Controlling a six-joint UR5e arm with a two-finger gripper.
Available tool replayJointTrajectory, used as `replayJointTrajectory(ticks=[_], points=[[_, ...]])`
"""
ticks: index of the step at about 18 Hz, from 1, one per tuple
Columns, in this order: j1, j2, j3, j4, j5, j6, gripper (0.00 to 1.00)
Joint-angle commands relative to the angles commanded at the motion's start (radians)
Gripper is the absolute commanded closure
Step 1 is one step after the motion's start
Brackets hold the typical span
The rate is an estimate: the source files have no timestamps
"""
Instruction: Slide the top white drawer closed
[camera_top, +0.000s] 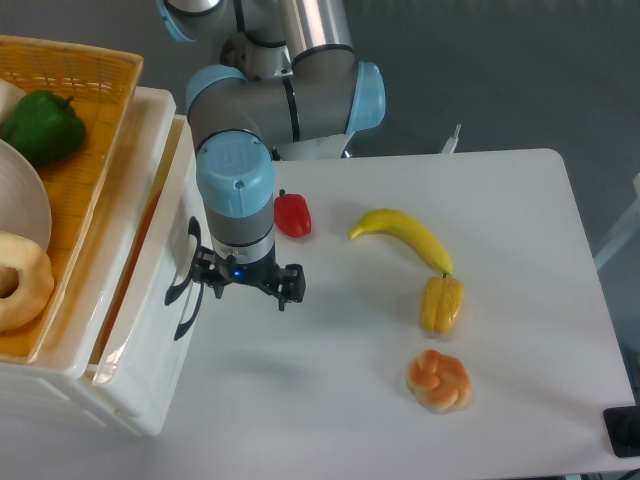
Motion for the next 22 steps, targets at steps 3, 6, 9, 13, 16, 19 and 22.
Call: replayJointTrajectory(ticks=[3, 6, 9, 13, 16, 19, 22], points=[[-0.002, 0.0, -0.002, 0.0, 0.0, -0.002, 0.0], [-0.002, 0.0, -0.002, 0.0, -0.002, -0.002, 0.0], [-0.002, 0.0, -0.006, 0.0, -0.005, -0.011, 0.0], [-0.002, 0.0, -0.006, 0.0, -0.008, -0.025, 0.0], [-0.002, 0.0, -0.008, 0.0, -0.009, -0.026, 0.0], [-0.003, 0.002, -0.008, 0.0, -0.011, -0.026, 0.0], [-0.003, 0.002, -0.008, 0.0, -0.017, -0.037, 0.0]])
